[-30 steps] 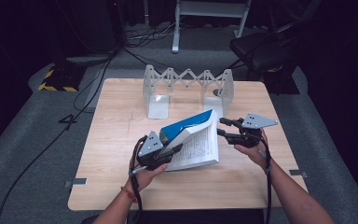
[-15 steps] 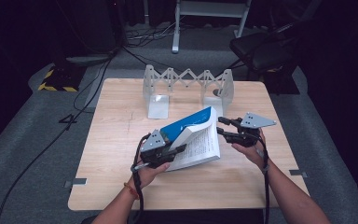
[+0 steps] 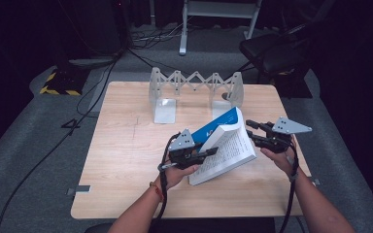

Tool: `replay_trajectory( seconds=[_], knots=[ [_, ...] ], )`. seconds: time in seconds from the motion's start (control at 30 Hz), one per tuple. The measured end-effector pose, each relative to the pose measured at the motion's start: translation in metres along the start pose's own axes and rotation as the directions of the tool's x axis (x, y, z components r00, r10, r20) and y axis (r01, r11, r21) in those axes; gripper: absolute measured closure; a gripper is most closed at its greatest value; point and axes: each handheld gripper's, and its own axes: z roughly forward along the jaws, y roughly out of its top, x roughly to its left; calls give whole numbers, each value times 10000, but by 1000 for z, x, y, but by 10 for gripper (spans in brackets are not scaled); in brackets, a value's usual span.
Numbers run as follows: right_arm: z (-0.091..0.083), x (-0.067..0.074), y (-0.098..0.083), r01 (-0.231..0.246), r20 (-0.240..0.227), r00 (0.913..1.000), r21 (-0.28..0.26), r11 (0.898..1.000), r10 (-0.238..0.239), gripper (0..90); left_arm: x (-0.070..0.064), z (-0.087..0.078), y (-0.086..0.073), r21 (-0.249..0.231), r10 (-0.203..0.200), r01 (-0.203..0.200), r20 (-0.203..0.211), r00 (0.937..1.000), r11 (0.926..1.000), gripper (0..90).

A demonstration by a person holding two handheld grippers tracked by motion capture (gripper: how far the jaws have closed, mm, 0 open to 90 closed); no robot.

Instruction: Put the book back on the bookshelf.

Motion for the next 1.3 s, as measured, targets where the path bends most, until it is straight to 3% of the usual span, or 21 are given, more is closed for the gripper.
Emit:
replay_trajectory(
  seconds=[0.23, 0.43, 0.53, 0.63, 0.73, 0.77, 0.8, 0.87, 0.93, 1.03, 1.13, 1.3],
  knots=[
    [-1, 9, 7, 134, -187, 9997, -210, 9997, -138, 598, -1, -14, -4, -297, 45, -50, -173, 9998, 9995, 705],
    [6, 26, 22, 265, -635, 9975, -660, 9975, -307, 597, -5, -36, -9, -235, 108, -124, -661, 9978, 9996, 698],
    [9, 33, 29, 390, -839, 9954, -730, 9966, -451, 568, -8, -44, -11, -73, 370, -379, -979, 9945, 9993, 671],
    [18, 38, 29, 426, -1243, 9911, -488, 9979, -484, 522, -13, -47, -14, 250, 766, -738, -1395, 9873, 9970, 607],
    [27, 41, 27, 353, -1412, 9892, -336, 9988, -397, 488, -15, -47, -16, 461, 733, -673, -1421, 9871, 9967, 567],
    [29, 41, 27, 287, -1518, 9879, -296, 9992, -328, 479, -15, -47, -16, 461, 733, -673, -1421, 9871, 9967, 537],
    [30, 42, 27, 227, -1604, 9867, -338, 9992, -278, 479, -9, -45, -20, 1030, 469, -353, -1118, 9926, 9940, 514],
    [32, 44, 28, 229, -1858, 9821, -398, 9989, -300, 468, -7, -45, -23, 999, 381, -285, -964, 9946, 9946, 486],
    [32, 47, 31, 420, -1979, 9790, -422, 9982, -495, 466, -8, -45, -23, 1055, 354, -262, -862, 9957, 9941, 518],
    [34, 51, 35, 606, -1935, 9788, -389, 9974, -670, 466, -7, -47, -22, 1037, 419, -331, -835, 9956, 9941, 589],
    [36, 49, 35, 469, -2074, 9768, -405, 9981, -544, 466, -2, -48, -22, 883, 266, -209, -642, 9976, 9959, 647],
    [31, 44, 31, 397, -1957, 9796, -355, 9986, -459, 462, 3, -40, -22, 518, 13, -6, -131, 9999, 9987, 661]
  ],
)
